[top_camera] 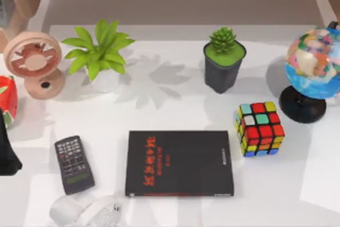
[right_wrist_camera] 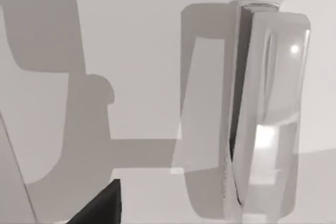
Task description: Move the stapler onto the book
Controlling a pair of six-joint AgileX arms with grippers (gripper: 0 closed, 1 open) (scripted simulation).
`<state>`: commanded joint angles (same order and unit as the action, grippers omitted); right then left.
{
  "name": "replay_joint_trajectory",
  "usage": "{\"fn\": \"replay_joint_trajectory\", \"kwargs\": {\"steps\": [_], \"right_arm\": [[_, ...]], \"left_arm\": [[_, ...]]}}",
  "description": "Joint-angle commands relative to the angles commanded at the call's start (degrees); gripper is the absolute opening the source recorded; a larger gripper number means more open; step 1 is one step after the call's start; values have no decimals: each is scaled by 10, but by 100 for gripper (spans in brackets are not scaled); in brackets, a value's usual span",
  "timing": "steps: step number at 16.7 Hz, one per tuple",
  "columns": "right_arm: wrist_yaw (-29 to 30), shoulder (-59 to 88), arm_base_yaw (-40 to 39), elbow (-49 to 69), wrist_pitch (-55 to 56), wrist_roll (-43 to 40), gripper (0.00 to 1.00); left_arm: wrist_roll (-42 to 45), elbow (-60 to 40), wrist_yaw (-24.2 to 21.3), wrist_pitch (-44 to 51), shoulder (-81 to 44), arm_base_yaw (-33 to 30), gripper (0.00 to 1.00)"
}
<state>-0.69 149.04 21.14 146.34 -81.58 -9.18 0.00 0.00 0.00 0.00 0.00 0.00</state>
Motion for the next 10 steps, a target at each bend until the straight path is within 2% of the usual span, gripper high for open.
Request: {"fn": "replay_joint_trajectory", "kwargs": {"steps": [10], "right_arm": [[-5,-122,17,-251,141,-24,100]], "left_arm": [[0,0,0,0,0,0,100]]}}
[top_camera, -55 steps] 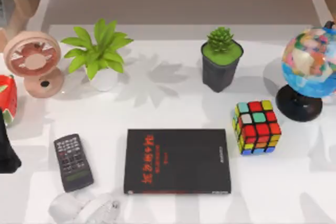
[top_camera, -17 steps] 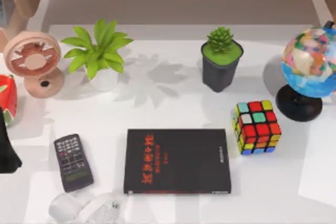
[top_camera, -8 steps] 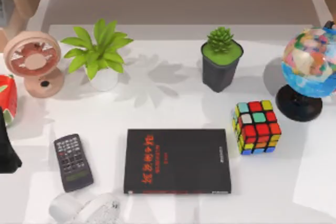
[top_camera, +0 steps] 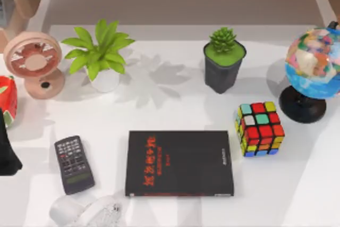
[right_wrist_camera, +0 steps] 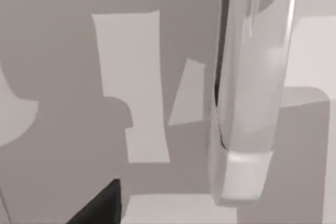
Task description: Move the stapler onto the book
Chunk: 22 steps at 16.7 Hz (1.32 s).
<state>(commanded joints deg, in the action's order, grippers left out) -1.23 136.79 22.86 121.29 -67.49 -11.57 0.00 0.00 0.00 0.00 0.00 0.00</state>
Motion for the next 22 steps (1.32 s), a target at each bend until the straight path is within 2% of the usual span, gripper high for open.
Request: {"fn": "replay_joint_trajectory", "kwargs": {"steps": [4,12,17,22], "right_arm": [[1,11,-3,8,1,4,100],[7,125,-19,148,-36,27,100],[7,130,-20,152,-36,29,100],[7,130,-20,152,-36,29,62]], "left_arm": [[0,0,0,0,0,0,100],[0,0,0,0,0,0,100],[0,0,0,0,0,0,100],[0,0,0,0,0,0,100]]}}
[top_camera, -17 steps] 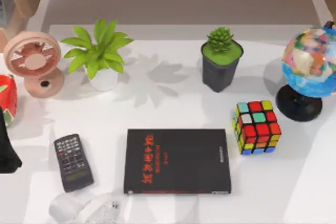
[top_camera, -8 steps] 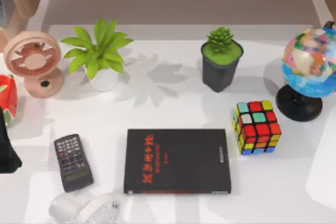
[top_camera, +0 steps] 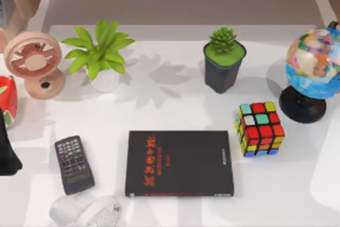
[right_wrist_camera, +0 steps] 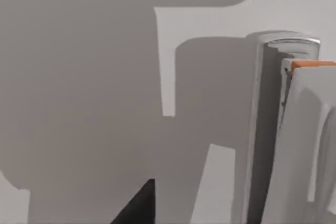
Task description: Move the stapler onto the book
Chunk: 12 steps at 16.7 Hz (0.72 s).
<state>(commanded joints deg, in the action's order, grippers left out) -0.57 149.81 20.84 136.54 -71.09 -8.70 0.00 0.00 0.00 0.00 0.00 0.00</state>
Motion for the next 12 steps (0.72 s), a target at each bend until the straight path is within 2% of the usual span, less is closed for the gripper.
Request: {"fn": "replay_joint_trajectory", "kwargs": {"steps": [8,12], "right_arm": [[0,0,0,0,0,0,2],[0,0,0,0,0,0,0]], "left_arm": [[0,0,0,0,0,0,100],[0,0,0,0,0,0,100]]}}
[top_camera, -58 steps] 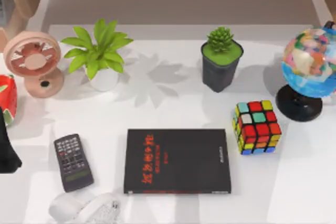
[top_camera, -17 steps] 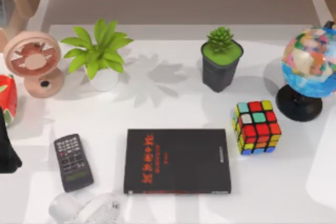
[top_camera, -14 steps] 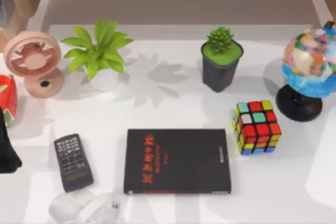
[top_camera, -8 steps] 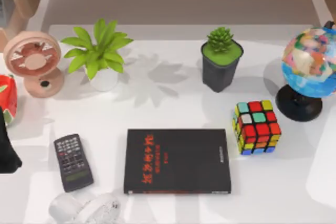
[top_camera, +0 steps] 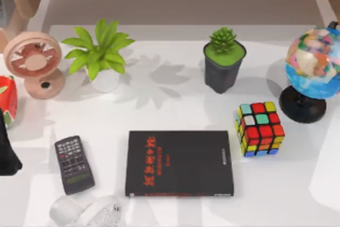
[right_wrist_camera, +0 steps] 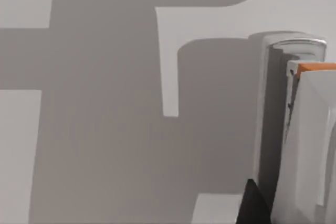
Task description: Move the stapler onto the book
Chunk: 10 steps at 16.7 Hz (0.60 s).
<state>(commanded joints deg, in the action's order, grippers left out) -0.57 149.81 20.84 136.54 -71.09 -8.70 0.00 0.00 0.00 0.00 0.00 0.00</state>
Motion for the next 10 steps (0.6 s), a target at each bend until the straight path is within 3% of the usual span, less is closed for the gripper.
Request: {"fn": "replay_joint_trajectory", "kwargs": {"steps": [10], "right_arm": [[-3,-46,12,-13,-15,26,0]], "left_arm": [[0,0,0,0,0,0,100]]}}
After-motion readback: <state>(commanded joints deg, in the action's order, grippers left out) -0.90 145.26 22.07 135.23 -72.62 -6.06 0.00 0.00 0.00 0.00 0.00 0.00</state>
